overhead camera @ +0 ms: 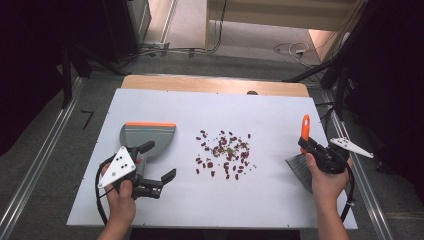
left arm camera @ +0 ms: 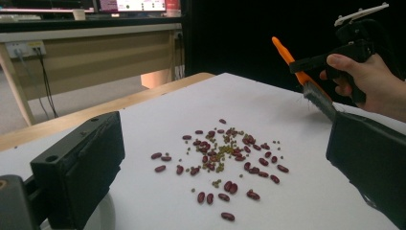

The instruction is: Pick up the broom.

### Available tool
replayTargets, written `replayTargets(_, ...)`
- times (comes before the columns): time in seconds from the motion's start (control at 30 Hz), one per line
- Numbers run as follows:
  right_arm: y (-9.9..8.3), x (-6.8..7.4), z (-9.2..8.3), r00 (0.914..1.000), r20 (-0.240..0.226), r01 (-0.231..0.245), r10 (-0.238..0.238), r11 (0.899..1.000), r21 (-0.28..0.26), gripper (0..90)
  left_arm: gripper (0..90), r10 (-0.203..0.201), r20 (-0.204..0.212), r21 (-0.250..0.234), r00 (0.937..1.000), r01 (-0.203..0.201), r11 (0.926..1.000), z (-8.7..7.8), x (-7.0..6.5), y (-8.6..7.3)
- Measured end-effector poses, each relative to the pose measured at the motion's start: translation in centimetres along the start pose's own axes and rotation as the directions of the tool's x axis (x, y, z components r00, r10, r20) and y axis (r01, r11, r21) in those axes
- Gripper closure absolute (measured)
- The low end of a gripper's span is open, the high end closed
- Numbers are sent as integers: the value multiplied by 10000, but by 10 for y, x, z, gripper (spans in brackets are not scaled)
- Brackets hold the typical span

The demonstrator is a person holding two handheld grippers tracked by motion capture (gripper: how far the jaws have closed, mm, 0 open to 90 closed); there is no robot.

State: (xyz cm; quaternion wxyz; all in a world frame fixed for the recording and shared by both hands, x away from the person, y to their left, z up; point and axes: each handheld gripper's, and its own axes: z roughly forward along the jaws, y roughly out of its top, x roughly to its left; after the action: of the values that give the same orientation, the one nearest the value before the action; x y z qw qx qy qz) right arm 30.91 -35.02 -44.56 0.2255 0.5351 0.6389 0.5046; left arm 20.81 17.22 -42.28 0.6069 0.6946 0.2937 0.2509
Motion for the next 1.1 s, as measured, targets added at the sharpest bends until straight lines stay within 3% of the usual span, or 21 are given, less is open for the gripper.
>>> replayTargets(0.17, 3, 5, -13, 9999, -154, -55, 46, 9982, -603, 676, 0, 102, 21, -146, 9999, -102, 9998, 9, 0, 12)
replayTargets(0.33, 9, 17, -20, 9978, -663, 18, -81, 9955, -948, 676, 3, 128, 206, -397, 9997, -120, 9991, 24, -3, 21)
replayTargets(0.5, 19, 32, -26, 9931, -1099, 266, -410, 9912, -1294, 678, 3, 194, 291, -375, 9994, -183, 9991, 31, -6, 19)
replayTargets(0.63, 24, 42, -30, 9899, -1350, 207, -428, 9867, -1613, 678, 3, 7, 340, -343, 9994, 5, 9994, 33, -7, 15)
replayTargets(0.83, 28, 64, -30, 9809, -1843, 267, -622, 9816, -1892, 678, 3, -83, 660, -239, 9978, 99, 9997, 39, -13, 13)
replayTargets(0.93, 30, 78, -30, 9739, -2128, 366, -785, 9803, -1940, 678, 2, -160, 1051, -201, 9943, 182, 9996, 45, -20, 13)
replayTargets(1.1, 29, 101, -29, 9599, -2622, 472, -989, 9793, -1966, 678, 0, -729, 1456, -189, 9867, 764, 9969, 52, -29, 13)
